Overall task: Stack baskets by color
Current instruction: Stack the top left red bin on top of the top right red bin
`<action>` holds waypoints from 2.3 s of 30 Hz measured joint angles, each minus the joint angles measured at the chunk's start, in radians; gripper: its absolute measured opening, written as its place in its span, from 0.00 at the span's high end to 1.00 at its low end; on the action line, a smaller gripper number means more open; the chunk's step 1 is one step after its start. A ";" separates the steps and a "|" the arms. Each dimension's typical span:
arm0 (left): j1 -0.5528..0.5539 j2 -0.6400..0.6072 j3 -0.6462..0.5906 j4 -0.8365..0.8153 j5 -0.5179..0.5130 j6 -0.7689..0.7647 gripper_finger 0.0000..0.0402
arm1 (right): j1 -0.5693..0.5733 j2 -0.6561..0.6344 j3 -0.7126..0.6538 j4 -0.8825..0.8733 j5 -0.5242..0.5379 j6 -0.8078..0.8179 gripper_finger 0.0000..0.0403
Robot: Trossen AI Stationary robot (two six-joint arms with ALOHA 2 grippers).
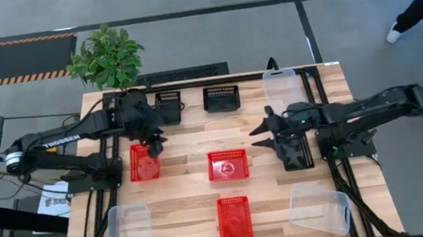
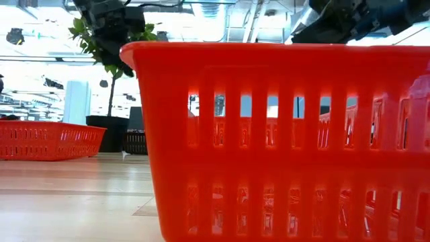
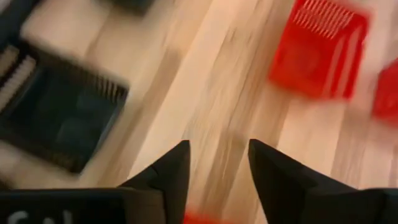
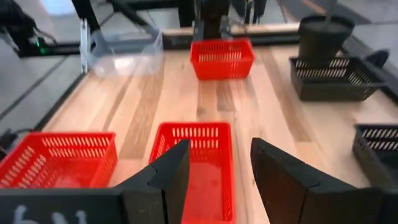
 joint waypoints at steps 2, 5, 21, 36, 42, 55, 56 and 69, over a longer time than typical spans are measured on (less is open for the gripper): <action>0.000 0.012 0.005 -0.081 -0.010 0.075 0.58 | -0.001 0.034 0.003 0.000 0.000 0.000 0.53; 0.000 0.032 -0.028 -0.123 -0.048 0.164 0.56 | -0.001 0.077 0.003 0.000 0.001 -0.021 0.53; 0.104 0.172 -0.171 -0.074 -0.107 0.429 0.57 | -0.001 0.155 0.003 0.003 -0.003 -0.014 0.53; 0.132 0.409 -0.176 -0.025 -0.076 0.448 0.57 | 0.001 0.155 0.003 0.008 -0.003 -0.014 0.53; 0.134 0.421 -0.176 -0.021 -0.083 0.467 0.65 | 0.001 0.155 0.003 0.008 -0.003 -0.014 0.53; 0.174 0.419 -0.176 -0.026 -0.056 0.484 0.98 | 0.001 0.155 0.003 0.008 -0.003 -0.014 0.53; 0.175 0.419 -0.176 -0.030 -0.052 0.484 0.99 | 0.001 0.155 0.003 0.008 -0.003 -0.014 0.53; 0.146 0.419 -0.037 -0.171 -0.030 0.444 1.00 | 0.001 0.155 0.003 0.007 -0.004 -0.014 0.53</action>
